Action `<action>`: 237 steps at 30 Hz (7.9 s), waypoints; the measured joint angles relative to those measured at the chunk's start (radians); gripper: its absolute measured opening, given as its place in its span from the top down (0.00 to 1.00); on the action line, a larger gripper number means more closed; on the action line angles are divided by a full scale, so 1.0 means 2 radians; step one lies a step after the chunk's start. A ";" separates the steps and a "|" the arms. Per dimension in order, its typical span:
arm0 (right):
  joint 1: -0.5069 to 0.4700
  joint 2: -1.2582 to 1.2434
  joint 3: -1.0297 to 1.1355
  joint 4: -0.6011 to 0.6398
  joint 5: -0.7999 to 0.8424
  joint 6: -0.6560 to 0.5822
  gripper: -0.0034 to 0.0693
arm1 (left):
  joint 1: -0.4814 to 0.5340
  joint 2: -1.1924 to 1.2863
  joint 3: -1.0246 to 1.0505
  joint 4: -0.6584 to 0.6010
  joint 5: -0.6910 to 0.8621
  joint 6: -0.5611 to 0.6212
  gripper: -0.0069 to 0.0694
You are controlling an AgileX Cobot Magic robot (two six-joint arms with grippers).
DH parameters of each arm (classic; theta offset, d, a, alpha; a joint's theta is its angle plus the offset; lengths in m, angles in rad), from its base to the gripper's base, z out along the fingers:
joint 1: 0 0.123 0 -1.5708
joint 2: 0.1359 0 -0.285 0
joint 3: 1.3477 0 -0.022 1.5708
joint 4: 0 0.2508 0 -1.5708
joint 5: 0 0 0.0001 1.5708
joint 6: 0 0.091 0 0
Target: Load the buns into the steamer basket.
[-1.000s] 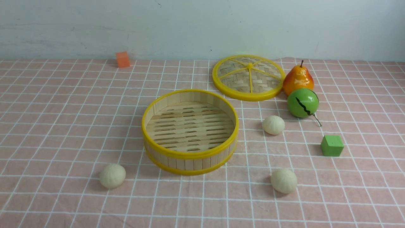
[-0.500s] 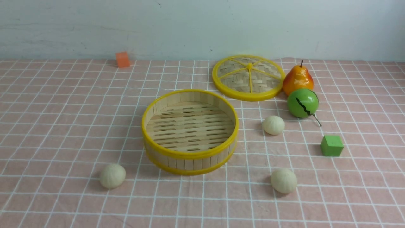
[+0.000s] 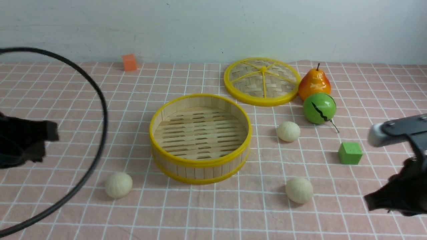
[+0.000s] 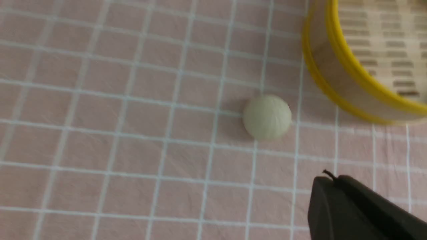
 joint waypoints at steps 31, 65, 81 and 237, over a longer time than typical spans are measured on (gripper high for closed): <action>0.031 0.030 -0.022 0.072 -0.007 -0.068 0.94 | -0.081 0.311 -0.096 0.117 -0.052 -0.100 0.46; 0.032 0.030 -0.022 0.095 -0.029 -0.071 0.92 | -0.152 0.350 -0.325 0.080 0.002 -0.024 0.92; 0.032 0.030 -0.026 0.069 -0.011 -0.075 0.79 | -0.154 0.505 -0.445 0.073 0.048 -0.046 0.28; 0.115 0.152 -0.589 0.027 0.157 -0.137 0.79 | -0.154 -0.411 0.254 0.137 -0.164 -0.105 0.89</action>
